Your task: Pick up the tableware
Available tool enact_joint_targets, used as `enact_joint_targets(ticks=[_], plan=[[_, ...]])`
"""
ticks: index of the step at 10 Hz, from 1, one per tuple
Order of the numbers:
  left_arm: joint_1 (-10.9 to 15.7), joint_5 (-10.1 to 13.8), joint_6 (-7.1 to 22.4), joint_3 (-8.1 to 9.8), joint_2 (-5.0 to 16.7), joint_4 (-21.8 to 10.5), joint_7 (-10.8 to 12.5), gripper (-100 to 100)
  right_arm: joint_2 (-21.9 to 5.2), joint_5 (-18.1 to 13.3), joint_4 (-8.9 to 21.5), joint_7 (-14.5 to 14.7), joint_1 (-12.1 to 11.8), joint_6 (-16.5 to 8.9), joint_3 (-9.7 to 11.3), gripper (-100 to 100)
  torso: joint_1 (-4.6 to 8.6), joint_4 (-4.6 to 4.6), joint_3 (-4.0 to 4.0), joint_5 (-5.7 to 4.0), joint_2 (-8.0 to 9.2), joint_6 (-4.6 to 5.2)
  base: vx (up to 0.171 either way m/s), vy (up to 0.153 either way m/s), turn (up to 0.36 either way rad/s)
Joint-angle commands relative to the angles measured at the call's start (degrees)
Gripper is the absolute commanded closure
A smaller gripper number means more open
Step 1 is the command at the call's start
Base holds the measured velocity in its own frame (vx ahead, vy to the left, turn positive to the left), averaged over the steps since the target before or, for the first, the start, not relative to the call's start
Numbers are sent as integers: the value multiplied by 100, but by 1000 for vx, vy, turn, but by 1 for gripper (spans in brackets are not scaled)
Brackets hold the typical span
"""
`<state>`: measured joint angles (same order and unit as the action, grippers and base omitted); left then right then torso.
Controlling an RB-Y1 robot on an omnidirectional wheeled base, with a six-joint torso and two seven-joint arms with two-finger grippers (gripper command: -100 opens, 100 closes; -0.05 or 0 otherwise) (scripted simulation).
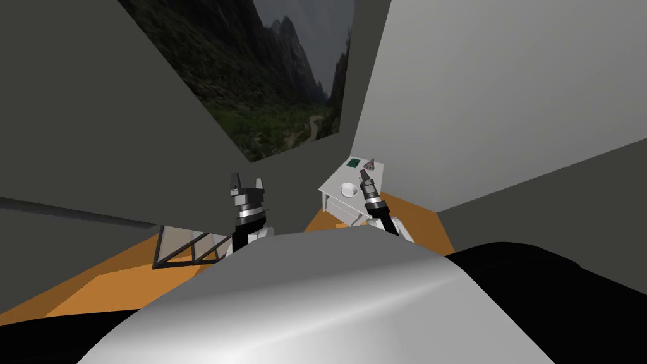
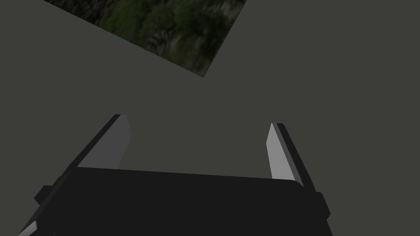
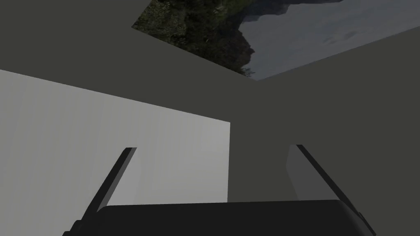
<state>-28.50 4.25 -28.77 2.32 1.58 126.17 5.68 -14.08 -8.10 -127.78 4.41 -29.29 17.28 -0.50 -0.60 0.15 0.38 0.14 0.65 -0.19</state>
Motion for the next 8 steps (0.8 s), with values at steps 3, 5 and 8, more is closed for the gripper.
enact_joint_targets(ticks=[3, 5, 8], plan=[[3, -3, 1, -17, 3, 0, 4, 0, -552, -217, 418, -73, -95, -184, 187, -100, -29, 1, 0, 8, -3, -14, -124, 93, 282], [3, -3, 0, -17, 3, 0, 4, 0, -957, -401, 778, -126, -181, -394, 367, -100, -20, -2, -9, 7, -17, -14, -89, 73, 331], [1, -3, 0, -16, 3, 1, 4, 0, -1466, -597, 1178, -176, -290, -621, 572, -100, -15, -3, -12, 7, -25, -9, -66, 59, 335]])
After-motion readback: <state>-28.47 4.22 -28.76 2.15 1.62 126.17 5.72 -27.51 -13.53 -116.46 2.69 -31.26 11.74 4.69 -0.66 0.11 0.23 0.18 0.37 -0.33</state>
